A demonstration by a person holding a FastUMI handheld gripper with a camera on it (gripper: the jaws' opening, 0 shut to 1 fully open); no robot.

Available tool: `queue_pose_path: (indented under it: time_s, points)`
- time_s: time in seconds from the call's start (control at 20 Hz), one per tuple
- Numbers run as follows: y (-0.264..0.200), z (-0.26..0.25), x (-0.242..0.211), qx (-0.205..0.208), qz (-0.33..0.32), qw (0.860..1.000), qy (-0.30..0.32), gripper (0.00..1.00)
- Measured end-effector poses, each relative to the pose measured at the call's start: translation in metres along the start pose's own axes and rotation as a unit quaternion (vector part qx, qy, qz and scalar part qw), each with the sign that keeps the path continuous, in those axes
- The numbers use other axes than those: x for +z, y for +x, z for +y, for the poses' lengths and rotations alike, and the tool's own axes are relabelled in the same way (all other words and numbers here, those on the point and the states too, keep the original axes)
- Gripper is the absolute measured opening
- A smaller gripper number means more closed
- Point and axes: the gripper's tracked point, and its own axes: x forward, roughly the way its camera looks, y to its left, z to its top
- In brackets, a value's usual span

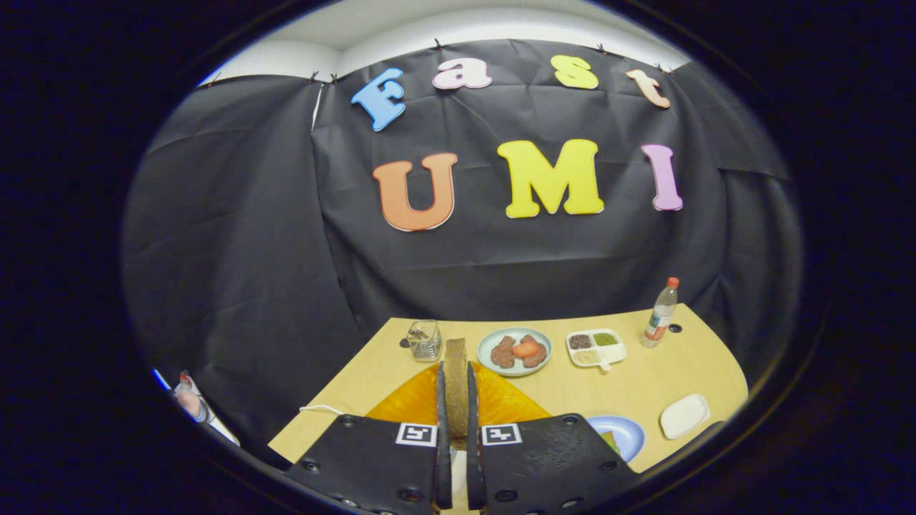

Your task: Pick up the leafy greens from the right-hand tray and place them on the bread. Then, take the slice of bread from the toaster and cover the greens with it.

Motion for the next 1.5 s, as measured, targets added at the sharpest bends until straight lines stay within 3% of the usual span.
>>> queue_pose_path:
  time_s: [0.15, 0.4, 0.7, 0.9, 1.15, 1.4, 1.5]
  points:
    - [0.001, -0.037, -0.018, -0.018, 0.009, 1.000, 0.007, 0.08]
    - [0.019, -0.110, -0.087, -0.048, 0.052, 0.997, 0.024, 0.08]
    - [0.034, -0.176, -0.170, -0.011, 0.119, 0.985, 0.121, 0.08]
    - [0.039, -0.216, -0.190, 0.009, 0.117, 0.980, 0.159, 0.08]
    - [0.047, -0.262, -0.224, -0.025, 0.137, 0.983, 0.121, 0.08]
    - [0.049, -0.277, -0.238, -0.037, 0.140, 0.986, 0.079, 0.11]
    - [0.048, -0.277, -0.239, -0.045, 0.139, 0.987, 0.061, 0.22]
